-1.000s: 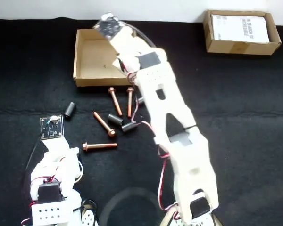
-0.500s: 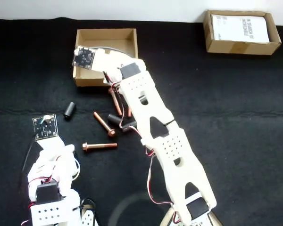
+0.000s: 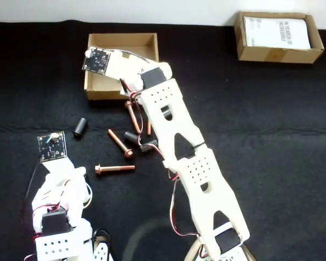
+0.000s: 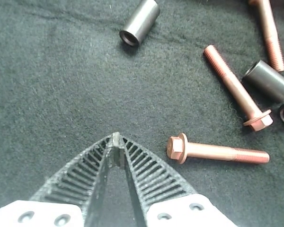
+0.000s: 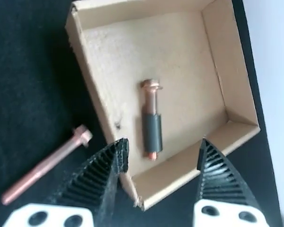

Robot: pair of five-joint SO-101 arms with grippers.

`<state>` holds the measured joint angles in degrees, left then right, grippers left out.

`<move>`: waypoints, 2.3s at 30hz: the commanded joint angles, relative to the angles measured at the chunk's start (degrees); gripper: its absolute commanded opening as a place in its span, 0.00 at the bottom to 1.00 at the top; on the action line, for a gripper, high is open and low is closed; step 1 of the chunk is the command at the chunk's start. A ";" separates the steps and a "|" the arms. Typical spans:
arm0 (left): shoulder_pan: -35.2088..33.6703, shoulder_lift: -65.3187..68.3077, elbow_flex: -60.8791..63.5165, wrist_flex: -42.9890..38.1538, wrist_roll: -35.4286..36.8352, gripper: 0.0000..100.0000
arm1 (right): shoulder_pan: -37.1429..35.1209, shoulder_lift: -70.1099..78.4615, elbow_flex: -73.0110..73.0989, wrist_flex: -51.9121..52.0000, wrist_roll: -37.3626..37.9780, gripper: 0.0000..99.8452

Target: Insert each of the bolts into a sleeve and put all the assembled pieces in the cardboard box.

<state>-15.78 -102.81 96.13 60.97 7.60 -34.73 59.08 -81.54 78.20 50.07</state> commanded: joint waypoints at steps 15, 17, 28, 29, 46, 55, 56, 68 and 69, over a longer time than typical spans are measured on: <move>-1.10 -0.40 0.92 -0.97 0.18 0.01 | -0.48 -21.41 2.68 22.99 -26.11 0.21; -1.10 -0.40 0.92 -0.97 0.18 0.01 | -2.33 -26.07 13.14 22.90 -26.55 0.21; -1.10 -0.40 0.92 -0.79 0.18 0.01 | -6.29 -39.08 46.11 22.73 0.35 0.21; -1.10 -0.40 0.92 -0.79 0.18 0.01 | -5.58 -39.08 46.73 22.73 2.81 0.21; -1.10 -0.40 0.92 -0.88 0.18 0.01 | -4.35 -28.35 47.52 22.64 11.25 0.21; -1.10 -0.92 0.92 -0.70 0.18 0.01 | -4.53 -21.05 46.99 20.09 11.34 0.21; -1.10 -1.10 0.92 -0.62 0.18 0.01 | -4.53 -20.44 46.99 20.00 11.34 0.21; -1.10 -1.36 0.92 -0.62 0.18 0.01 | -5.41 -14.02 46.99 12.70 11.34 0.21; -1.10 -1.36 0.92 -0.62 0.18 0.01 | -5.41 -13.76 46.99 12.35 11.34 0.21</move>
<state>-16.13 -103.25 96.13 60.97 7.60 -39.82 45.27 -33.80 92.00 60.88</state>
